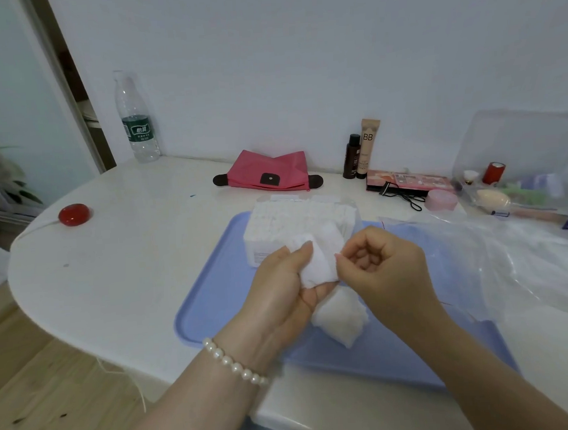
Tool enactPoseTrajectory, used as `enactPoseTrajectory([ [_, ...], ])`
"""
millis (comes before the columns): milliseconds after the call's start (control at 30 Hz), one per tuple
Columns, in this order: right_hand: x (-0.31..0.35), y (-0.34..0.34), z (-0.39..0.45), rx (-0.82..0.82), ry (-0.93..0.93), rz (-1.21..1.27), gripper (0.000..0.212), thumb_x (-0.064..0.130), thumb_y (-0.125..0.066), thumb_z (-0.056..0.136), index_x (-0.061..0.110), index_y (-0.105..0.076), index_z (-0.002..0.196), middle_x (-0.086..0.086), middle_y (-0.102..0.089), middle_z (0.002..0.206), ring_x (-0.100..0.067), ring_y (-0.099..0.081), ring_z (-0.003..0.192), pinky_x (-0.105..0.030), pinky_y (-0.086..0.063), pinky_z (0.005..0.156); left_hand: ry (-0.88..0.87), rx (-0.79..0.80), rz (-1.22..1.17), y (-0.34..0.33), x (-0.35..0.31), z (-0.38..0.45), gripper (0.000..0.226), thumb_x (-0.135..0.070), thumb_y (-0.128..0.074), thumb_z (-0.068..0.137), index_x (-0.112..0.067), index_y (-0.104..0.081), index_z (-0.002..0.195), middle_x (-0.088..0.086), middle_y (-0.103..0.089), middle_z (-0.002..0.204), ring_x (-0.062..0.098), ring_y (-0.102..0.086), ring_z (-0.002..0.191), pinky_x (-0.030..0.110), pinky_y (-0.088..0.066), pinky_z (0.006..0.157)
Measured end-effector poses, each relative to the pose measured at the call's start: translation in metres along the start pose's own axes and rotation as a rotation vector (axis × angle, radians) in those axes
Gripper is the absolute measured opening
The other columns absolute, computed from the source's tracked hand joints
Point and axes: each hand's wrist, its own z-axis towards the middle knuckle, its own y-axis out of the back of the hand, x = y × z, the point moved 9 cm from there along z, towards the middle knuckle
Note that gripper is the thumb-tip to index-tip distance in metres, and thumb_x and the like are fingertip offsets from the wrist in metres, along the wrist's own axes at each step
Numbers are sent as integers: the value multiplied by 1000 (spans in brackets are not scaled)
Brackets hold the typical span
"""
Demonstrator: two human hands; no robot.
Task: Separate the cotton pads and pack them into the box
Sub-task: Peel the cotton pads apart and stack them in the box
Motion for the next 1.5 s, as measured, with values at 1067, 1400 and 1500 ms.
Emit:
enactPoseTrajectory([
  [1067, 5, 11, -8, -191, -40, 137, 34, 5, -80, 67, 36, -65, 67, 29, -64, 63, 3, -65, 75, -10, -51, 68, 112, 231, -295, -28, 16, 5, 62, -49, -30, 95, 1, -54, 122, 17, -60, 126, 27, -56, 119, 40, -38, 107],
  [1400, 1, 7, -5, -156, -6, -15, 23, 12, -79, 71, 31, -66, 66, 15, -60, 66, -3, -58, 70, -9, -44, 63, 29, 193, -180, -25, 11, 7, 37, -19, -34, 100, 6, -52, 121, 15, -66, 116, 26, -65, 104, 35, -53, 89],
  [1500, -1, 16, 5, -149, 56, -226, 19, 16, -77, 74, 26, -65, 62, 10, -52, 63, -2, -50, 62, -7, -36, 58, 17, 122, -208, -8, -7, 12, 34, -18, -34, 100, 5, -54, 116, 16, -69, 105, 28, -65, 100, 37, -55, 81],
])
